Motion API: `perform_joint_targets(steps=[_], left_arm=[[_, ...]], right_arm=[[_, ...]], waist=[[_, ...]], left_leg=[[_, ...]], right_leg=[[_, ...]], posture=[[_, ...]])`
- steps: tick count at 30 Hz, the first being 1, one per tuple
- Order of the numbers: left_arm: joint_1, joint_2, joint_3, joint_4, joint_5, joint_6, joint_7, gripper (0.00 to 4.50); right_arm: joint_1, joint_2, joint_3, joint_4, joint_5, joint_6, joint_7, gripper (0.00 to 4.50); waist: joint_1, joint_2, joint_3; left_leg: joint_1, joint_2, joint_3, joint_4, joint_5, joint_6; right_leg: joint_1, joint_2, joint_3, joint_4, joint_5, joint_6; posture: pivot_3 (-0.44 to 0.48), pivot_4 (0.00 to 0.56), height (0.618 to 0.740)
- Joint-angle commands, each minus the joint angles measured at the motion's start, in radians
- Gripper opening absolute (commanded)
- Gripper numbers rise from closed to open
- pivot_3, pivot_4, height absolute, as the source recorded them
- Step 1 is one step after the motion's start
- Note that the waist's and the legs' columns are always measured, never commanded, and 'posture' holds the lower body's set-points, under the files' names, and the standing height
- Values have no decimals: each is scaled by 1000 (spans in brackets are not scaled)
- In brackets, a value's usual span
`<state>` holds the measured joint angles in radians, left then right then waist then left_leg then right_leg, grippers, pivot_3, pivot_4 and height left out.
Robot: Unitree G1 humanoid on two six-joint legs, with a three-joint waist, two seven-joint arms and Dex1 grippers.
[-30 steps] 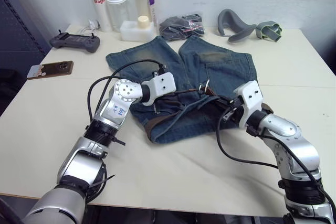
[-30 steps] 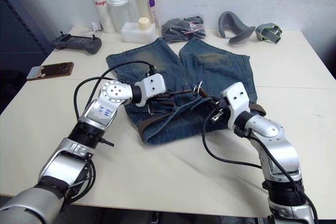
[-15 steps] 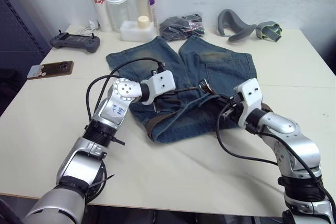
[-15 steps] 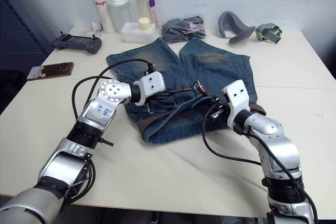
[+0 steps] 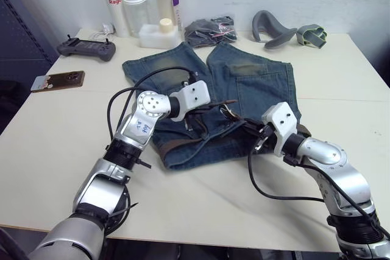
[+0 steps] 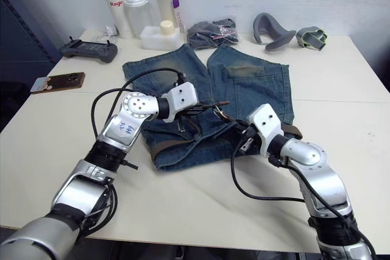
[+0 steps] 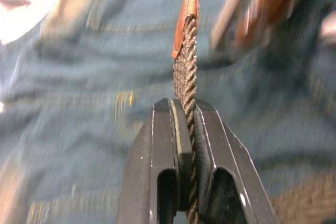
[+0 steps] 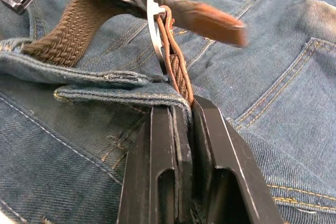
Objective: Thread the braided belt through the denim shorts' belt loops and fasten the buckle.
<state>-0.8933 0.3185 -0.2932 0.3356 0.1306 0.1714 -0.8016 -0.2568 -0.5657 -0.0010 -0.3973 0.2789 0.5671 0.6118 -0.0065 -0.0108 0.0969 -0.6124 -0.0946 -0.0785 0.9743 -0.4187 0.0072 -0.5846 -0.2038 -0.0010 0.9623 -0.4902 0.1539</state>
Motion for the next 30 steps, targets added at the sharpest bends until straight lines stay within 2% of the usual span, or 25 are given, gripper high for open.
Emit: perform_joint_targets(steps=[1, 9, 20, 30], left_arm=[[-37, 12, 28, 25, -1, -11, 21, 0], [0, 58, 89, -12, -23, 58, 56, 0], [60, 5, 46, -142, -31, 126, 34, 0], [30, -19, 35, -103, -26, 113, 41, 0]], right_arm=[[-9, 34, -67, -2, 13, 29, -75, 64], [-24, 117, -166, 14, 130, 147, -143, 64], [-71, 104, -150, 7, 147, 166, -141, 64], [-40, 59, -83, -49, 110, 110, -84, 64]], waist=[[-1, 0, 0], [3, 0, 0], [1, 0, 0], [1, 0, 0]], left_leg=[[0, 0, 0, 0, 0, 0], [0, -1, -2, 0, 1, -1], [0, -2, -3, -1, 1, -1], [0, -2, -3, -2, 2, -1]], right_leg=[[0, 0, 0, 0, 0, 0], [0, 0, 0, 1, 0, 0], [0, 0, 1, 1, 0, 0], [0, 0, 1, 1, 0, 0]], posture=[[0, 150, 631], [0, 150, 631], [0, 150, 631], [0, 150, 631]])
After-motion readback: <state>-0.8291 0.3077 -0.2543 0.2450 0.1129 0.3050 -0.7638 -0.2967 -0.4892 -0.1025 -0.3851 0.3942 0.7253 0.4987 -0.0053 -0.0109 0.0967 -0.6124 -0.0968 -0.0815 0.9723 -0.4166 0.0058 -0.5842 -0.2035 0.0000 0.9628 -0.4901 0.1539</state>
